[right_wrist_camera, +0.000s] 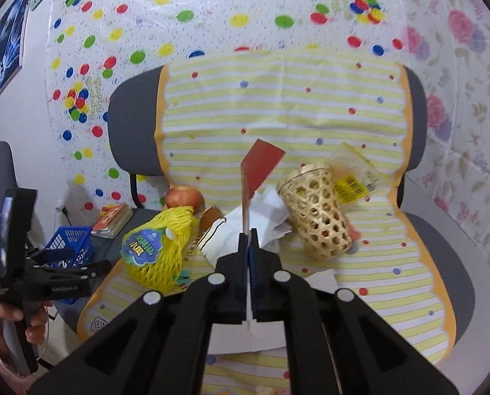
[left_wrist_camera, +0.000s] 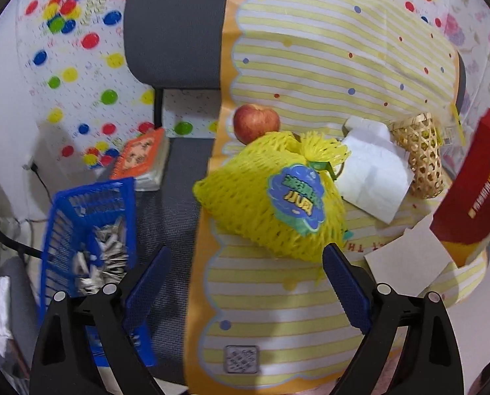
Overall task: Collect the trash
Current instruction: 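Grasp the yellow foam net bag with the left tool while the right tool grasps the red box, then carry the foam net bag and red box toward the pink trash bin, then open both tools over the bin to drop the net bag and box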
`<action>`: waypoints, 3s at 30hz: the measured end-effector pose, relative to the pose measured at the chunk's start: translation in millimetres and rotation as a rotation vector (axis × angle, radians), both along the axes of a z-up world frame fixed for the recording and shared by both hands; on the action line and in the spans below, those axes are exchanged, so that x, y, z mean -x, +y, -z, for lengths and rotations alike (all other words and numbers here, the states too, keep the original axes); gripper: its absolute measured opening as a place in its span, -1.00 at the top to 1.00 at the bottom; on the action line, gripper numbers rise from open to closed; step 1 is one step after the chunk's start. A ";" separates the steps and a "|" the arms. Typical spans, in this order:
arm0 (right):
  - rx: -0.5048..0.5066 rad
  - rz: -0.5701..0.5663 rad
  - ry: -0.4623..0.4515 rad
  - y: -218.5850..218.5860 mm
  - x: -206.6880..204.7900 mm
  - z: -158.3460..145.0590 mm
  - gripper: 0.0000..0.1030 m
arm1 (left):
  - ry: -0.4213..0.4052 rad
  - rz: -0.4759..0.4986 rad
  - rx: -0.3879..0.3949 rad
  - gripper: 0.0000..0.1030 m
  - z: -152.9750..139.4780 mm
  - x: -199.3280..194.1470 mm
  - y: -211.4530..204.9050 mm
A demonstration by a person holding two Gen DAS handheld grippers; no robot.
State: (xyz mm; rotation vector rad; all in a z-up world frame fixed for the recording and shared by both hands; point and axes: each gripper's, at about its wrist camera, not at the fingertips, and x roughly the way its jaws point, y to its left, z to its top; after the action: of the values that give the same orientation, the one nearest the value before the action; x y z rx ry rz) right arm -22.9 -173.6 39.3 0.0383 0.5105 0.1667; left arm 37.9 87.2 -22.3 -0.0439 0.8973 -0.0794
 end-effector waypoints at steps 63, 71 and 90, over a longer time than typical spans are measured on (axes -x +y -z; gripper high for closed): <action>-0.126 0.762 0.251 -156.6 316.7 115.7 0.96 | -0.062 1.211 0.030 0.63 61.2 228.2 -319.7; -0.189 0.771 0.336 -172.6 312.1 146.1 0.95 | 0.057 1.224 -0.012 0.34 88.5 221.8 -342.5; -0.211 0.747 0.259 -190.5 293.5 109.1 0.82 | -0.043 1.018 -0.017 -0.06 46.5 184.8 -302.6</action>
State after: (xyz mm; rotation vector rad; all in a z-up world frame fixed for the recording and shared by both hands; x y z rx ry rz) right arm -316.5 -364.1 -69.8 0.4551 0.7034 -0.5233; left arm -146.9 -215.4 -68.8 0.4347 0.8017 -1.0150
